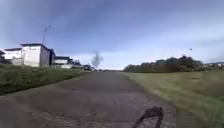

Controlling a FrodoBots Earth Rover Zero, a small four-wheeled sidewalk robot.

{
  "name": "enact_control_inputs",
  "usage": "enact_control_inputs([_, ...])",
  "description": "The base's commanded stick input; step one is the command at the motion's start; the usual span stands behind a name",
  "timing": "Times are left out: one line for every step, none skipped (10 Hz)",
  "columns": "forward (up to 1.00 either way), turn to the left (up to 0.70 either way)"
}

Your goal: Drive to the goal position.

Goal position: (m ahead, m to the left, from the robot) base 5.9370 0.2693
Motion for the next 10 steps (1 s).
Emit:
enact_control_inputs([1.00,0.00])
enact_control_inputs([1.00,0.00])
enact_control_inputs([1.00,0.00])
enact_control_inputs([1.00,0.00])
enact_control_inputs([1.00,0.00])
enact_control_inputs([1.00,0.00])
enact_control_inputs([1.00,0.00])
enact_control_inputs([1.00,0.00])
enact_control_inputs([1.00,0.00])
enact_control_inputs([1.00,0.00])
